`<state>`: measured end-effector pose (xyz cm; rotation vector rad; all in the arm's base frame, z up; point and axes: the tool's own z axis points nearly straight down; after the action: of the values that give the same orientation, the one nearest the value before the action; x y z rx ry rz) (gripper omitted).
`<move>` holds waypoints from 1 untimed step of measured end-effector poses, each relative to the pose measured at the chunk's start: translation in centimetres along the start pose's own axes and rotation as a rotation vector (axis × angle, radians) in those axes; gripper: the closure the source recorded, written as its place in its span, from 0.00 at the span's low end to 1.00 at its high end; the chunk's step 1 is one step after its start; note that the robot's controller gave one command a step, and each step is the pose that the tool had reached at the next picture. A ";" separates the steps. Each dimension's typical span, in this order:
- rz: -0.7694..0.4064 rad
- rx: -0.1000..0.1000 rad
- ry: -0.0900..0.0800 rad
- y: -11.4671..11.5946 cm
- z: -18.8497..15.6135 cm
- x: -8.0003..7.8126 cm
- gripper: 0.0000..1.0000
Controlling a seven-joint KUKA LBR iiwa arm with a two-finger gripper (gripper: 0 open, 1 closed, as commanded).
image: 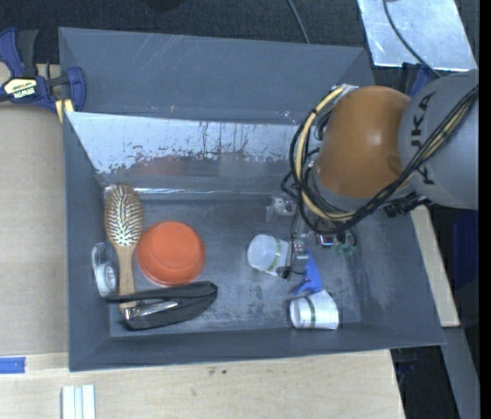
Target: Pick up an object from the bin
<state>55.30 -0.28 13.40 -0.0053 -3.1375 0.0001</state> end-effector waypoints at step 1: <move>0.000 0.000 -0.007 0.0 -0.4 -0.2 0.00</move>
Offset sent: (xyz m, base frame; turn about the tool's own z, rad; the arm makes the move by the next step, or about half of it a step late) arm 0.0064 -0.0342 -0.0640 0.0880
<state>55.50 -0.29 13.75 -0.0054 -3.1449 0.0002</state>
